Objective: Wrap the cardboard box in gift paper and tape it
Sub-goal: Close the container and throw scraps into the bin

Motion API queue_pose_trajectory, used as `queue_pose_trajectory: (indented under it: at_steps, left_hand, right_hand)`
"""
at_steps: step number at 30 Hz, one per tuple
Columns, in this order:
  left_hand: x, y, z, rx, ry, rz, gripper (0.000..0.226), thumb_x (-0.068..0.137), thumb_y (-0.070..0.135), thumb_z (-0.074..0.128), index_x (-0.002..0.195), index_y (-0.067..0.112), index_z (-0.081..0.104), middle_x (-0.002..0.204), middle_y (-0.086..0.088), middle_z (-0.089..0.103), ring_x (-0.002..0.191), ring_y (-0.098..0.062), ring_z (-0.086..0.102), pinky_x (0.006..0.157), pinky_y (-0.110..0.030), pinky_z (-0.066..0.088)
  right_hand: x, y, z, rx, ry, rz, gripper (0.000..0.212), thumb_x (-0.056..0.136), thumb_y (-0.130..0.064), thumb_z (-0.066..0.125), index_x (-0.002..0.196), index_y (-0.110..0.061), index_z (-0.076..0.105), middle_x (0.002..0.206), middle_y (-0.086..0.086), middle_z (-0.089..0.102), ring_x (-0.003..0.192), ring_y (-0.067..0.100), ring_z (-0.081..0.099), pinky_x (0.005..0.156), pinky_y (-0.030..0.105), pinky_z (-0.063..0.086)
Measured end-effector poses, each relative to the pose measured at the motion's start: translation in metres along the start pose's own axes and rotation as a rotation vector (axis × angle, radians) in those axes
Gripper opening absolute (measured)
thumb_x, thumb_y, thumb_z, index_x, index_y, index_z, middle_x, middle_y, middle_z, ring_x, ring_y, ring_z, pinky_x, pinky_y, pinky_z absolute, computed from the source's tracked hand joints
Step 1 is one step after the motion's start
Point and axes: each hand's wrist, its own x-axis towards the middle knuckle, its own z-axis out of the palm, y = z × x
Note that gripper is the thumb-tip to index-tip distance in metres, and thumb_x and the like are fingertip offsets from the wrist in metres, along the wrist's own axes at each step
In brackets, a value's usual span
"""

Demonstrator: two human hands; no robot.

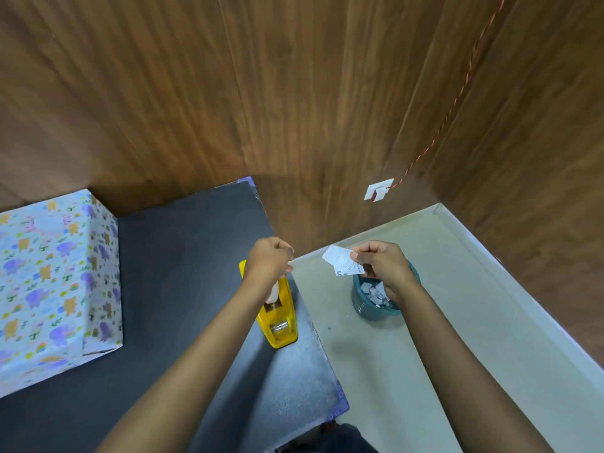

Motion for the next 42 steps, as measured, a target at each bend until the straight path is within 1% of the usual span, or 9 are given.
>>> queue_pose_trajectory:
  at_steps: [5,9,13,19,28,30,33,37,42]
  left_hand:
    - [0.007,0.013,0.019,-0.075,-0.096,0.02,0.025,0.092,0.006,0.045,0.071,0.014,0.057,0.079,-0.006,0.061,0.059,-0.017,0.058,0.051,-0.021,0.042]
    - [0.024,0.024,0.054,-0.146,-0.14,-0.021,0.025,0.092,0.005,0.044,0.072,0.013,0.056,0.074,-0.003,0.06,0.058,-0.017,0.058,0.042,-0.014,0.04]
    - [0.047,0.035,0.109,-0.196,-0.118,-0.075,0.022,0.093,0.006,0.044,0.077,0.014,0.057,0.076,-0.001,0.062,0.06,-0.015,0.059,0.05,-0.017,0.042]
    - [0.074,0.044,0.2,-0.227,-0.092,-0.176,0.022,0.094,0.009,0.043,0.078,0.015,0.058,0.078,0.0,0.065,0.066,-0.016,0.06,0.061,-0.021,0.044]
    - [0.163,-0.001,0.309,-0.291,-0.067,-0.355,0.015,0.091,0.003,0.046,0.085,0.01,0.058,0.079,-0.003,0.063,0.069,-0.016,0.057,0.063,-0.023,0.042]
    - [0.189,-0.027,0.335,-0.302,-0.068,-0.391,0.015,0.091,0.003,0.047,0.085,0.01,0.058,0.079,-0.002,0.062,0.07,-0.017,0.057,0.065,-0.024,0.043]
    - [0.22,-0.07,0.366,-0.315,-0.065,-0.431,0.016,0.09,0.003,0.05,0.081,0.012,0.059,0.08,-0.003,0.063,0.075,-0.019,0.057,0.067,-0.024,0.044]
    - [0.249,-0.12,0.396,-0.29,-0.074,-0.481,0.018,0.091,0.004,0.049,0.081,0.013,0.059,0.079,-0.002,0.062,0.074,-0.016,0.056,0.065,-0.021,0.042]
    - [0.275,-0.158,0.417,-0.235,-0.08,-0.486,0.014,0.094,0.006,0.046,0.092,0.009,0.06,0.085,-0.004,0.062,0.077,-0.016,0.057,0.065,-0.021,0.041]
  right_hand:
    - [0.011,-0.007,-0.003,0.025,0.03,-0.011,0.021,0.087,0.002,0.058,0.072,-0.012,0.063,0.068,0.005,0.063,0.059,0.014,0.056,0.05,0.017,0.042]
    - [0.038,-0.006,-0.028,0.015,0.025,0.023,0.021,0.088,0.002,0.057,0.072,-0.011,0.063,0.07,0.008,0.064,0.063,0.018,0.056,0.055,0.023,0.043]
    - [0.086,-0.003,-0.07,-0.036,-0.008,0.068,0.021,0.088,0.002,0.056,0.073,-0.01,0.064,0.076,0.011,0.066,0.068,0.023,0.059,0.064,0.032,0.047]
    - [0.144,0.001,-0.137,-0.104,-0.04,0.089,0.02,0.089,0.005,0.054,0.078,-0.01,0.06,0.077,0.005,0.062,0.066,0.013,0.057,0.05,0.014,0.045]
    - [0.265,0.098,-0.192,-0.303,0.13,0.195,0.028,0.081,0.004,0.059,0.065,-0.019,0.058,0.081,0.007,0.064,0.08,0.024,0.06,0.082,0.039,0.053]
    - [0.293,0.137,-0.192,-0.355,0.152,0.238,0.028,0.079,0.005,0.057,0.061,-0.016,0.058,0.077,0.01,0.063,0.077,0.027,0.059,0.079,0.039,0.052]
    - [0.332,0.192,-0.185,-0.492,0.107,0.295,0.027,0.081,0.006,0.048,0.056,-0.004,0.053,0.062,0.013,0.055,0.073,0.031,0.053,0.055,0.025,0.039]
    - [0.373,0.255,-0.181,-0.607,0.112,0.381,0.027,0.092,-0.004,0.042,0.11,0.002,0.062,0.111,0.015,0.063,0.108,0.029,0.058,0.071,0.022,0.038]
    - [0.409,0.306,-0.172,-0.698,0.056,0.392,0.037,0.092,-0.004,0.043,0.125,-0.002,0.058,0.131,0.011,0.058,0.121,0.025,0.053,0.094,0.023,0.04]
